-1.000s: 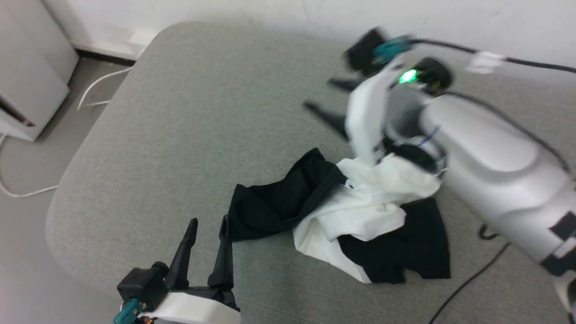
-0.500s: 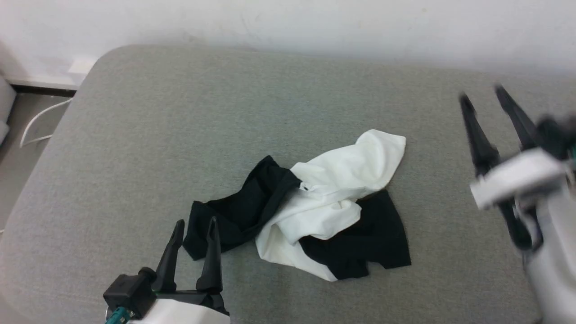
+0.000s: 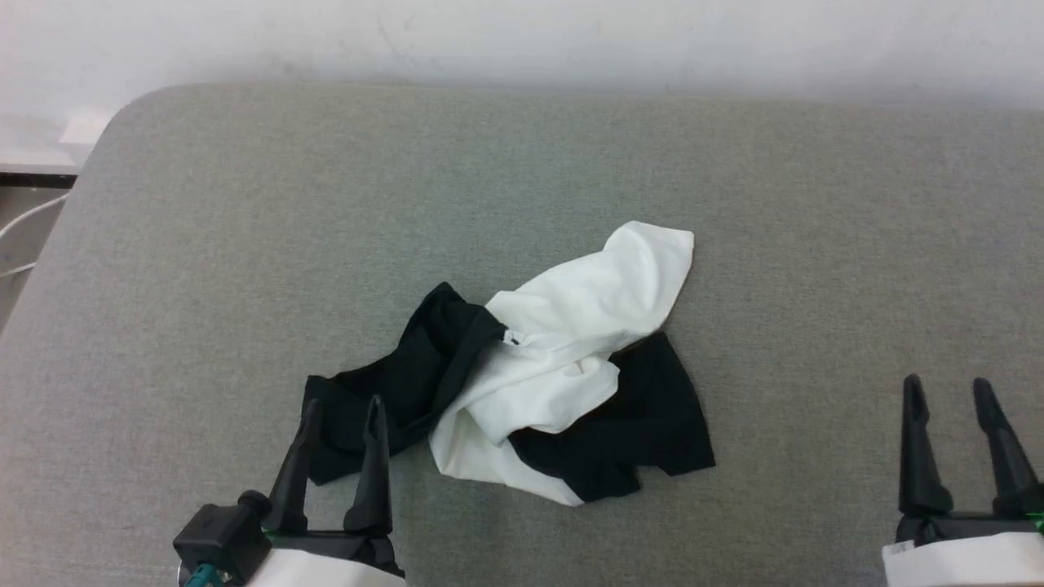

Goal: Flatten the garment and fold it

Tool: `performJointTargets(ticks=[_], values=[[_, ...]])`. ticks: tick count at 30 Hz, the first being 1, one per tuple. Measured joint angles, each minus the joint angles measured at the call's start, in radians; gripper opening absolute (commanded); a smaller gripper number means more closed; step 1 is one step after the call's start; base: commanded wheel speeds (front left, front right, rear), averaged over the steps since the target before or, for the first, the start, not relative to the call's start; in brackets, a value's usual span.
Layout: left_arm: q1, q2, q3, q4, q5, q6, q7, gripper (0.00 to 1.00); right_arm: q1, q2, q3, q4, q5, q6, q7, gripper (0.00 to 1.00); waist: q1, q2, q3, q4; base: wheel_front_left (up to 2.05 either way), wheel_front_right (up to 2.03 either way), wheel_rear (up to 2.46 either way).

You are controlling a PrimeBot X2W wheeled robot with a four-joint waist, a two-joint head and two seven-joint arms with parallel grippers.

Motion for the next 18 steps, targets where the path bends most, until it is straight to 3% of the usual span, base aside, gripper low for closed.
performJointTargets(ticks=[8,18], values=[[0.0,0.0,-0.016,0.006,0.006,-0.008,0.0,1.0,0.0,0.0,0.119,0.035,-0.054,0.0,0.028,1.0,0.0,0.0,0.001,0.005,0.0,0.0,0.0],[0.0,0.0,-0.049,0.018,-0.019,-0.006,0.0,1.0,-0.112,0.0,0.247,0.071,-0.165,0.0,0.455,1.0,0.0001,0.0,0.004,0.074,0.0,0.0,0.0]])
